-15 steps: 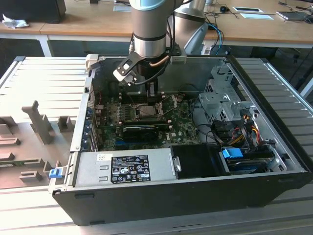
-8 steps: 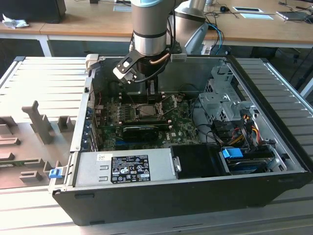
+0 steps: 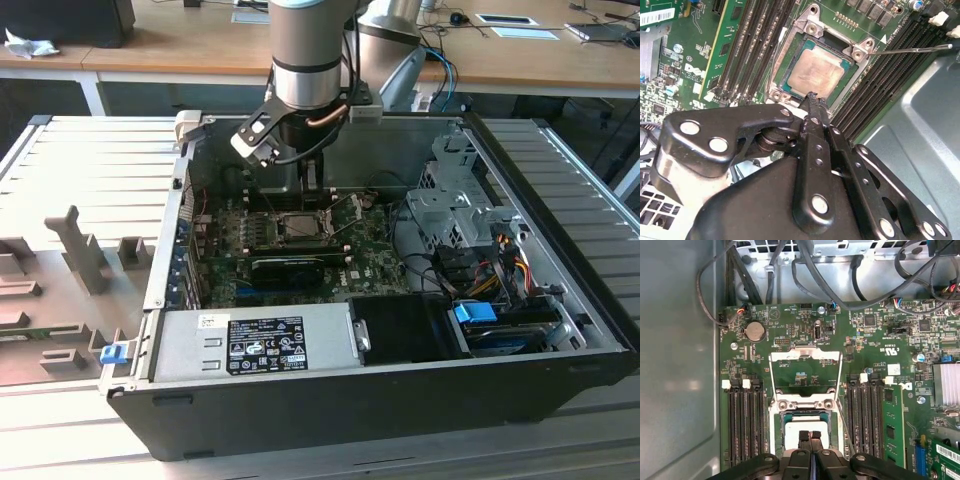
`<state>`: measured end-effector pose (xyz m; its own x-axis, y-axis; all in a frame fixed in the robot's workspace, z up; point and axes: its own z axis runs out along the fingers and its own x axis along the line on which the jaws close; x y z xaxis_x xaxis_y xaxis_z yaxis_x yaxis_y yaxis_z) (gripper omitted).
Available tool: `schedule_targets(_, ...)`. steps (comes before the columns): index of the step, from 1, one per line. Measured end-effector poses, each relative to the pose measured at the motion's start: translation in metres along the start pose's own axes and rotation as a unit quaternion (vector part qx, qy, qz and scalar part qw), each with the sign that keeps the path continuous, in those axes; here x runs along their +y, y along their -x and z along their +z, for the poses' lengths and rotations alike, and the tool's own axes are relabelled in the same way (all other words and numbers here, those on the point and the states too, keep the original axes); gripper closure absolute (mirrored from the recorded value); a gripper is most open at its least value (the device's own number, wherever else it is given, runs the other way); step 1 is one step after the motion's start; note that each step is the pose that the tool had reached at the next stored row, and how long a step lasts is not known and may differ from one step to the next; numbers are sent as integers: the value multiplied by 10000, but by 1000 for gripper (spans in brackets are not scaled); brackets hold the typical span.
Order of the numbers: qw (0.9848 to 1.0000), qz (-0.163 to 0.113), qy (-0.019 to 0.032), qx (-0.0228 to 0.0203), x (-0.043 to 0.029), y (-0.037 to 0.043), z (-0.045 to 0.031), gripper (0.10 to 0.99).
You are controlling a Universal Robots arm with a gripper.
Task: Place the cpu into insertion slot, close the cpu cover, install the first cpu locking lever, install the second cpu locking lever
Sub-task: 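Close the cpu cover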
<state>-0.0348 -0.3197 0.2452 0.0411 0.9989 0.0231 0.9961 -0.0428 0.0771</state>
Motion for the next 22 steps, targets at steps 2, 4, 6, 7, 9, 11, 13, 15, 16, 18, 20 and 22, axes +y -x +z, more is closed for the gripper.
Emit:
schedule_targets(2, 10000, 0, 0, 1, 1, -1, -9, 980)
schedule_targets(4, 10000, 0, 0, 1, 2, -1, -26, 980)
schedule_targets(6, 10000, 0, 0, 1, 3, -1, -38, 980)
schedule_targets(7, 10000, 0, 0, 1, 3, -1, -42, 980)
schedule_targets(9, 10000, 0, 0, 0, 4, -1, -50, 980)
schedule_targets(11, 10000, 0, 0, 1, 4, -2, -58, 980)
schedule_targets(13, 10000, 0, 0, 1, 5, -2, -64, 980)
schedule_targets(15, 10000, 0, 0, 0, 5, -2, -72, 980)
schedule_targets(16, 10000, 0, 0, 0, 6, -2, -77, 980)
schedule_targets(18, 10000, 0, 0, 0, 6, -2, -84, 980)
schedule_targets(20, 10000, 0, 0, 0, 7, -2, -92, 980)
schedule_targets(22, 10000, 0, 0, 1, 8, -2, -101, 980)
